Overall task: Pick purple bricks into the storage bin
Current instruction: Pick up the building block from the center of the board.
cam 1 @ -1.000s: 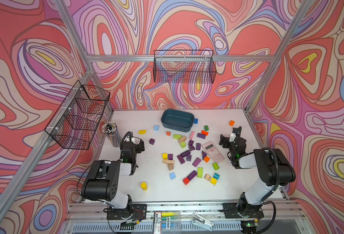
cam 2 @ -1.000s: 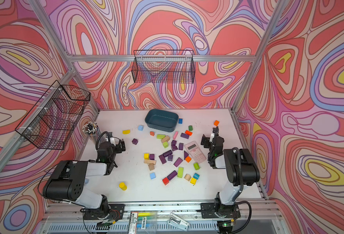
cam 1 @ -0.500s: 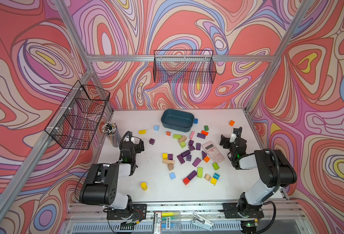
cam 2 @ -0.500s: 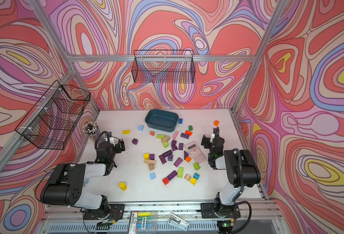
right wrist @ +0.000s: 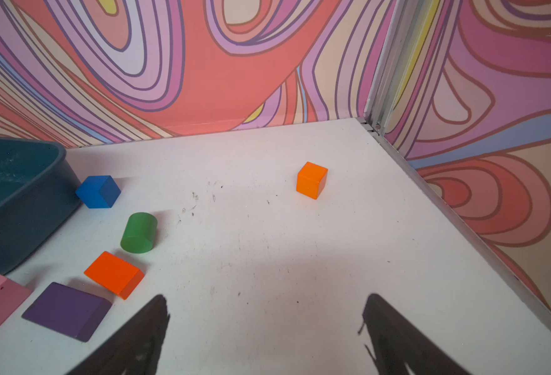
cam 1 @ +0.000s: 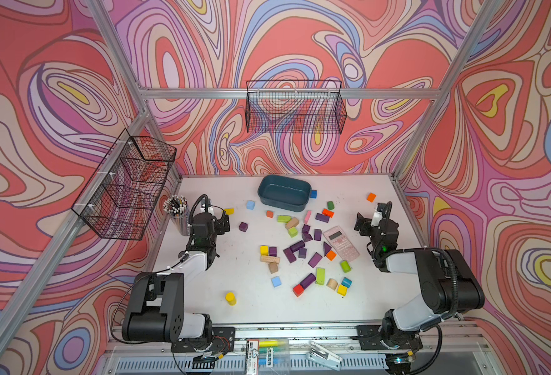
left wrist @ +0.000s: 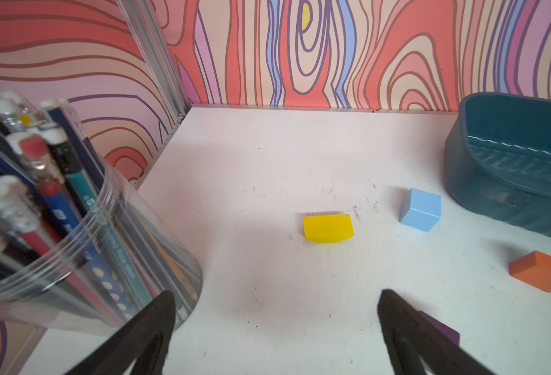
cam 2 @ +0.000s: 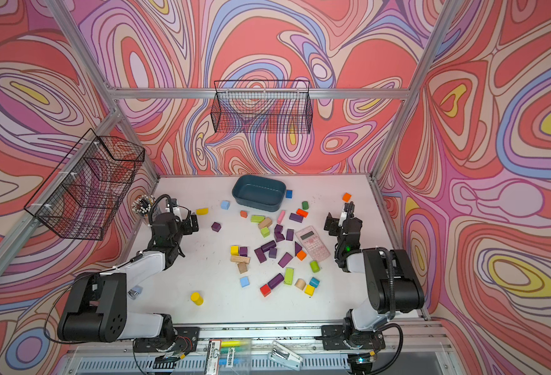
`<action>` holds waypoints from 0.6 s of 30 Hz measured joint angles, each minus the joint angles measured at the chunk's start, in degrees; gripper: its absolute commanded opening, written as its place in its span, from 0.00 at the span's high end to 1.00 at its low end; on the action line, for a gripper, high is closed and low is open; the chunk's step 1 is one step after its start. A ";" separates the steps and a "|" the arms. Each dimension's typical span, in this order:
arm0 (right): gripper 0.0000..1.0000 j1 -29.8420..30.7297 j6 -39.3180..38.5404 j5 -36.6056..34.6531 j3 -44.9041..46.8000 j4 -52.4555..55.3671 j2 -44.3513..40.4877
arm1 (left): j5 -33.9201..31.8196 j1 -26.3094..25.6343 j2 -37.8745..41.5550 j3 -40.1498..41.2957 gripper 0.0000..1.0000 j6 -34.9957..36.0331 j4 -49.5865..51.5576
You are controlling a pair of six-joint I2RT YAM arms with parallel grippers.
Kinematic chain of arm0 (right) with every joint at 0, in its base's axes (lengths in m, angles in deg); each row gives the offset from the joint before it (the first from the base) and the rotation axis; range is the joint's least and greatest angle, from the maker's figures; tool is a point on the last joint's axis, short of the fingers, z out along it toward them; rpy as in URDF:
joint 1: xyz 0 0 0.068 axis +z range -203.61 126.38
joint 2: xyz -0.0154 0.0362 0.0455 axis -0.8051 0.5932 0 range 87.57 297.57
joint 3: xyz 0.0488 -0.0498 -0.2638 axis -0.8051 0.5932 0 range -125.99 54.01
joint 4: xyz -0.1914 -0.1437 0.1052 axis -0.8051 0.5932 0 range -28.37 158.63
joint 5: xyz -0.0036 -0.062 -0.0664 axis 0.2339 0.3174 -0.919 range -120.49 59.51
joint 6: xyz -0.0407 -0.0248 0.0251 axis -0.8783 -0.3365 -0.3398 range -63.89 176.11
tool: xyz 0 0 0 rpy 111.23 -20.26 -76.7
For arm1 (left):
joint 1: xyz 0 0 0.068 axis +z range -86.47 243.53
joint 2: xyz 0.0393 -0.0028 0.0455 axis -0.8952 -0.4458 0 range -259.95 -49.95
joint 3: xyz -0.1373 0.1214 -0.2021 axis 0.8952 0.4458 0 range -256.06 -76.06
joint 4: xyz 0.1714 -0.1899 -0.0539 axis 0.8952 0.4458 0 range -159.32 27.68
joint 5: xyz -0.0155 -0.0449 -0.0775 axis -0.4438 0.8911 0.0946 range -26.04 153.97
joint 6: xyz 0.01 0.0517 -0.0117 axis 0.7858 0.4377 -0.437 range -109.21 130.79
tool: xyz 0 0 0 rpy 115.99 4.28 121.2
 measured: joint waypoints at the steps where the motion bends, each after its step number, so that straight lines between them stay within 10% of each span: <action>1: 0.02 0.02 0.00 0.00 -0.24 1.05 -0.44 | -0.04 -0.15 0.00 -1.01 0.00 -0.28 1.36; 18: 0.03 0.02 1.99 0.22 -11.89 14.32 -3.63 | -4.68 -7.28 -4.50 -21.20 0.02 -6.91 31.61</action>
